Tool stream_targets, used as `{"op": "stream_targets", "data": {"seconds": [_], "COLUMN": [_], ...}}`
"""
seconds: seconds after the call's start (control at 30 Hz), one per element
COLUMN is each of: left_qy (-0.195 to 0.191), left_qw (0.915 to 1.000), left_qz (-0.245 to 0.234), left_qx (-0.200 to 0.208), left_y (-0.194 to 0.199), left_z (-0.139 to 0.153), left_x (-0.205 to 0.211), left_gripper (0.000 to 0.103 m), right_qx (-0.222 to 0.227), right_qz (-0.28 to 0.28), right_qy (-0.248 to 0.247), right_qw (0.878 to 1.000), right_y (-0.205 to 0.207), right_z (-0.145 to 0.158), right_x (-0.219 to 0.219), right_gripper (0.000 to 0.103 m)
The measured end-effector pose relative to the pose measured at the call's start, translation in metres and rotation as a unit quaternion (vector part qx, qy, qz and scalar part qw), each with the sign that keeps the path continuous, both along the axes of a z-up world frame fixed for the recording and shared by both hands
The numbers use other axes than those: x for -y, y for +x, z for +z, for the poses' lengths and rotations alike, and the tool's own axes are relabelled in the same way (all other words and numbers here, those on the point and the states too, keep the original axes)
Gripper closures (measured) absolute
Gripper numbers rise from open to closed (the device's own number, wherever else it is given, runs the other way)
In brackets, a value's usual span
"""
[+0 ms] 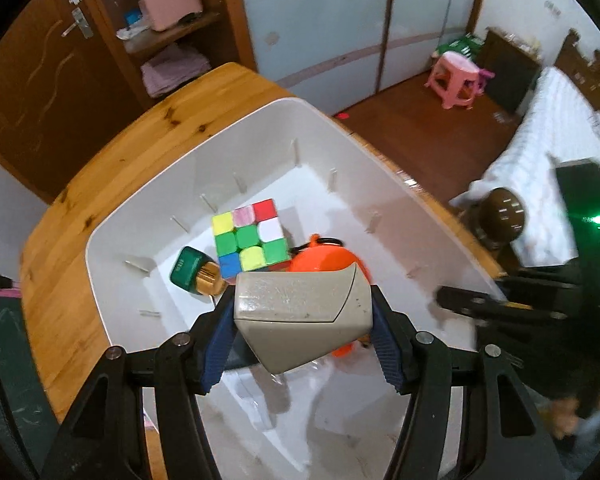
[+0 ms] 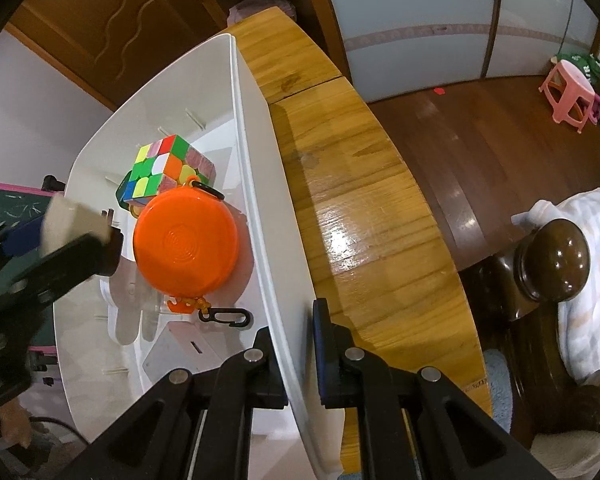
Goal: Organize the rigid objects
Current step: 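Carry the beige object into the bin and open the left gripper, then withdraw the left gripper and move it to the pink tape dispenser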
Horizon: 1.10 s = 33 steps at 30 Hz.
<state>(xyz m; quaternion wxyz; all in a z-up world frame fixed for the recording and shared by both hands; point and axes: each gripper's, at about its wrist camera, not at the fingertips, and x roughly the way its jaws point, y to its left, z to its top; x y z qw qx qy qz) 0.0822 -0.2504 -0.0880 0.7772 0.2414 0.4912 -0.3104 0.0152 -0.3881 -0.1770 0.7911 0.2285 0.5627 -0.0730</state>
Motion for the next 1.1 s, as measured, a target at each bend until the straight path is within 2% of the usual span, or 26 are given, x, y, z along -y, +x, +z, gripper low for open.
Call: {"op": "stream_targets", "data": {"seconds": [0.1,0.27,0.43,0.5,0.53,0.77,1.1], "left_qy": [0.011,0.042,0.047,0.049,0.05,0.032,-0.012], "left_qw": [0.9998,0.999,0.9988,0.9987,0.9987,0.9989,0.9985], "left_qz": [0.003,0.002,0.007,0.008,0.007,0.013,0.036], "left_qx": [-0.018,0.016,0.011,0.01,0.012,0.031,0.04], "left_y": [0.002,-0.001,0.001,0.0,0.0,-0.005,-0.008], "left_z": [-0.014,-0.024,-0.026,-0.026,-0.026,-0.014,0.018], "left_x": [0.006,0.011,0.007,0.005,0.005,-0.009,-0.036], "left_gripper": [0.038,0.037,0.036,0.023,0.021,0.016,0.016], "right_qx": [0.001,0.002,0.002,0.002,0.002,0.0,-0.005], "right_qz": [0.001,0.001,0.001,0.0,-0.001,-0.005,-0.011], "right_qy": [0.0,0.002,0.001,0.001,0.001,0.001,-0.001], "right_qw": [1.0,1.0,1.0,1.0,1.0,1.0,1.0], "right_y": [-0.001,-0.001,-0.002,-0.002,-0.001,-0.001,0.0], "right_z": [0.0,0.0,-0.001,-0.001,-0.001,-0.001,0.0], "right_x": [0.0,0.001,0.001,0.001,0.001,0.002,0.001], "right_gripper": [0.094,0.094,0.094,0.094,0.094,0.094,0.094]}}
